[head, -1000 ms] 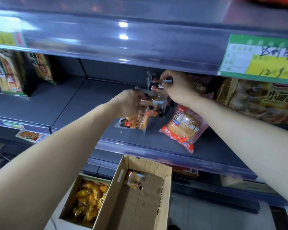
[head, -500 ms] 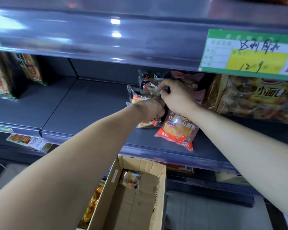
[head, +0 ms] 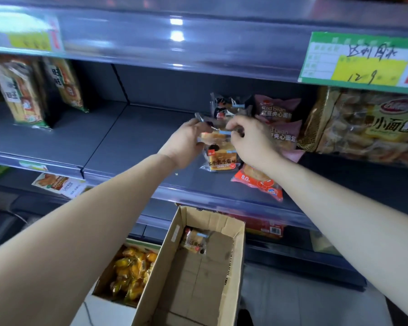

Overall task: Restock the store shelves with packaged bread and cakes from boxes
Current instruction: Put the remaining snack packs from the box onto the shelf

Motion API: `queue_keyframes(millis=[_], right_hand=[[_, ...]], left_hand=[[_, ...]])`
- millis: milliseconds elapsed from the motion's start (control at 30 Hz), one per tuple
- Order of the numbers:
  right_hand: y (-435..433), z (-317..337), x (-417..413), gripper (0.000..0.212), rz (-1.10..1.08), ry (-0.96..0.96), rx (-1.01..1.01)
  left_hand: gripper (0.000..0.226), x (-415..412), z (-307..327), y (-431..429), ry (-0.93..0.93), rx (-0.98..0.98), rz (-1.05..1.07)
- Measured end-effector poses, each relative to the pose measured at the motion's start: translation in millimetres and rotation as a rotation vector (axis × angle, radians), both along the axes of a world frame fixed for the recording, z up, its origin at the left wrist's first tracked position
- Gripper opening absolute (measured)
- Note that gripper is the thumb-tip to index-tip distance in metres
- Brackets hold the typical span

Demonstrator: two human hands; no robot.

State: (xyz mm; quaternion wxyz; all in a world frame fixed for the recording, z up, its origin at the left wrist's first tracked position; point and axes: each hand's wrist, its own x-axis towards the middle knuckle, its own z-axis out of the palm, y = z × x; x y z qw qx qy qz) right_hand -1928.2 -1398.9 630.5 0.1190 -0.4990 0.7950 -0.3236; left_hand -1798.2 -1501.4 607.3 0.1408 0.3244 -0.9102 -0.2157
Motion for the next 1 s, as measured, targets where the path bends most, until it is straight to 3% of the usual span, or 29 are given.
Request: queue_keyframes(millis=[133,300,467,567,667,767,933,1000], right_hand=[[20,-33,43,0.021,0.054,-0.065,0.109],[34,-119,93,0.024,0.225,-0.064,0.578],[35,-208,114,0.017,0.191,-0.321,0.864],[30,-263,118,0.008,0.059,-0.385,0.841],[22,-309,119,0.031,-0.095,-0.594,0.856],[12,-353,123,0.038,-0.263,-0.769,0.774],[18,-383,126,0.036,-0.526,-1.057,0.57],[28,-378,124,0.024,-0.591,-1.13,0.542]], left_hand=[[0.032,38,-19,17,-0.056,0.063,-0.004],[0.029,84,-61,42,-0.093,0.233,0.032],[0.023,117,-110,57,-0.106,0.337,0.063],[0.024,131,-137,58,-0.064,0.382,0.101],[0.025,138,-159,60,0.009,0.438,0.118],[0.029,144,-177,64,0.029,0.454,0.125],[0.03,152,-197,74,0.036,0.49,0.153],[0.031,155,-199,77,0.029,0.507,0.168]])
